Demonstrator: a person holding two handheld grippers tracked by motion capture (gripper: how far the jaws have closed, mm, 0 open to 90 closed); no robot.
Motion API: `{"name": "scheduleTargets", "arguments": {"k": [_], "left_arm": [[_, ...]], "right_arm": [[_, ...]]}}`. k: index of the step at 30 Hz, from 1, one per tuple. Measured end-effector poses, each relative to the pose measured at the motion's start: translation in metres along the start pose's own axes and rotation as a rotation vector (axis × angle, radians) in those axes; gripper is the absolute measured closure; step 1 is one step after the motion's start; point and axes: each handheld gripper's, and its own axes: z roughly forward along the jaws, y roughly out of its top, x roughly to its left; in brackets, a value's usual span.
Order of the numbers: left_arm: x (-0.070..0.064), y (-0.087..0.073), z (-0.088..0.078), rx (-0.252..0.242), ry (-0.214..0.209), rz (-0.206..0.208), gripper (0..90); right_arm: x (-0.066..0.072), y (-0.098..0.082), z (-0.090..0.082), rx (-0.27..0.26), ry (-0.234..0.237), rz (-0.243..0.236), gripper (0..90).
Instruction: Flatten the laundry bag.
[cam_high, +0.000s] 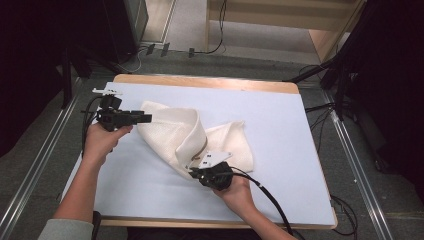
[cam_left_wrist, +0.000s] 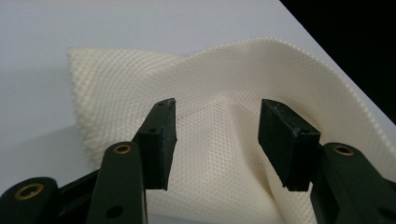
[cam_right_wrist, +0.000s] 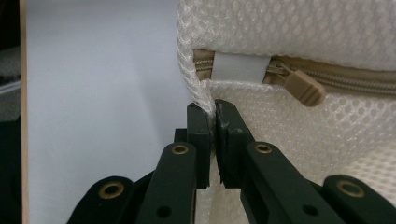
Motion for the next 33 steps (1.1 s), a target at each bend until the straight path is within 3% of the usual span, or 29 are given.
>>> {"name": "scheduleTargets", "arguments": {"k": [4, 5, 8, 12, 15, 17, 18, 19, 20, 21, 22, 27, 28, 30, 33], "left_arm": [[-0.023, 0.008, 0.011, 0.021, -0.03, 0.064, 47.8], [-0.023, 0.008, 0.011, 0.021, -0.03, 0.064, 47.7], [-0.041, 0.013, 0.024, 0.045, -0.059, 0.108, 47.4], [-0.054, 0.015, 0.033, 0.063, -0.072, 0.139, 47.2], [-0.064, 0.015, 0.046, 0.102, -0.085, 0.171, 47.3], [-0.069, 0.014, 0.054, 0.124, -0.091, 0.179, 53.9], [-0.072, 0.012, 0.062, 0.147, -0.112, 0.185, 61.7], [-0.072, 0.012, 0.062, 0.147, -0.112, 0.185, 71.8], [-0.073, 0.01, 0.065, 0.154, -0.113, 0.193, 71.8], [-0.072, 0.008, 0.068, 0.174, -0.122, 0.193, 82.3], [-0.068, 0.007, 0.069, 0.177, -0.123, 0.173, 87.8], [-0.055, 0.008, 0.058, 0.15, -0.128, 0.134, 88.8], [-0.053, 0.007, 0.055, 0.142, -0.124, 0.127, 88.8], [-0.05, 0.006, 0.052, 0.137, -0.118, 0.122, 88.8], [-0.046, 0.004, 0.048, 0.134, -0.113, 0.119, 88.7]], "right_arm": [[0.009, 0.0, 0.009, 0.016, 0.022, -0.028, 86.8], [0.011, 0.0, 0.011, 0.019, 0.022, -0.029, 86.8], [0.013, 0.0, 0.014, 0.015, 0.032, -0.024, 86.8], [0.017, 0.002, 0.018, 0.011, 0.05, -0.029, 86.8], [0.02, 0.002, 0.019, 0.011, 0.052, -0.036, 86.8], [0.022, 0.002, 0.02, 0.012, 0.056, -0.034, 86.6], [0.02, 0.002, 0.019, 0.009, 0.06, -0.029, 86.3], [0.02, 0.003, 0.018, 0.009, 0.063, -0.02, 86.0], [0.02, 0.003, 0.018, 0.009, 0.063, -0.02, 86.0], [0.019, 0.003, 0.016, 0.005, 0.063, -0.017, 85.5], [0.017, 0.004, 0.013, 0.002, 0.075, -0.005, 83.5], [0.013, 0.005, -0.002, -0.024, 0.081, -0.004, 74.7], [0.009, 0.004, -0.011, -0.045, 0.073, -0.003, 70.3], [0.006, 0.004, -0.016, -0.055, 0.074, 0.002, 68.5], [-0.005, 0.002, -0.039, -0.092, 0.063, 0.025, 65.4]]}}
